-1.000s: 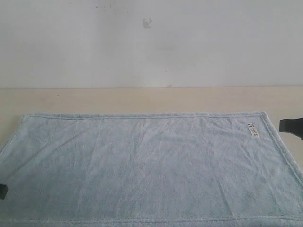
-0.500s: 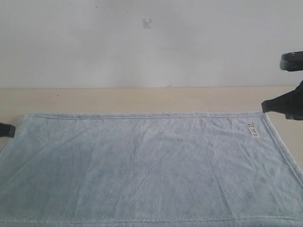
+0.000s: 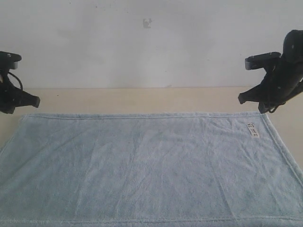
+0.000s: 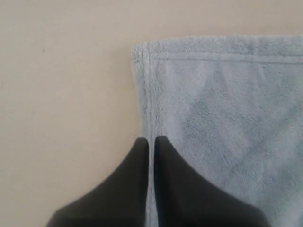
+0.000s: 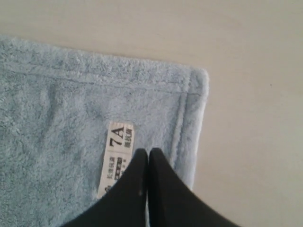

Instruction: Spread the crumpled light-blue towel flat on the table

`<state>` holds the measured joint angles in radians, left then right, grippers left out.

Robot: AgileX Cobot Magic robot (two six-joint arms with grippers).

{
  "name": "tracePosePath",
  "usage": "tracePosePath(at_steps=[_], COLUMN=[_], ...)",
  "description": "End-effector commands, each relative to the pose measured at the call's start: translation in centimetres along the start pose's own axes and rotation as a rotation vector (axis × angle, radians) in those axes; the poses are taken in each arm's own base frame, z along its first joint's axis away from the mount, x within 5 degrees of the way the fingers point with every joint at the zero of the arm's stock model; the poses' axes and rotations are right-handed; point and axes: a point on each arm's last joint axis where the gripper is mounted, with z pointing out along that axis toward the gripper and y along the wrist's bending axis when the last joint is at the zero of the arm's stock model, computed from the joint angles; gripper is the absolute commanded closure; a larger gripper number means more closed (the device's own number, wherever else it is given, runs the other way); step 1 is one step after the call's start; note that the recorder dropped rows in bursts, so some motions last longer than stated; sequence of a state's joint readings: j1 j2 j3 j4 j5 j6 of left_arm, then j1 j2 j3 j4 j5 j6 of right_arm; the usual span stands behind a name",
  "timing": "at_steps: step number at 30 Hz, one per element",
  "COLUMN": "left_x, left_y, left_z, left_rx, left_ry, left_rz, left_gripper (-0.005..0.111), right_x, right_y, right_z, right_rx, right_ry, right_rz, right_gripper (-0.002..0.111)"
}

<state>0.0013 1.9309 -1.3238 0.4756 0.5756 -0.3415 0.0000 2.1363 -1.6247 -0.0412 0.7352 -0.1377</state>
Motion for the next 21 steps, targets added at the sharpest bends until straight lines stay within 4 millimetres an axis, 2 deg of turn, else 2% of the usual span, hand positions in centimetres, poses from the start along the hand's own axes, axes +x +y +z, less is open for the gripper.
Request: tracePosePath(at_steps=[1,5,10,14,21], left_x=[-2.1,-3.4,-4.3,-4.4,-3.9], left_y=[1.1,1.5,1.5,1.3,1.0], left_z=[3.0,5.3,7.4,8.9,9.8], left_rx=[0.066,0.157,0.138,0.133,0.137], left_ry=[0.081,0.072,0.054,0.063,0.092], left_rz=[-0.021,-0.038,-0.015,-0.005,0.01], left_gripper=[0.103,0.103,0.103,0.103,0.103], right_x=[-1.1,-1.5,-1.5,-1.5,-1.6], right_y=[0.1,0.1,0.2,0.2,0.4], right_z=[0.6,1.1,1.2,1.2,1.2], right_rx=[-0.046,-0.053,-0.06,-0.06,-0.076], right_ry=[0.007,-0.006,-0.006,-0.003,-0.013], right_rz=[-0.038,-0.041,-0.043,-0.043,-0.025], right_gripper=[0.108,0.108,0.108,0.108,0.108])
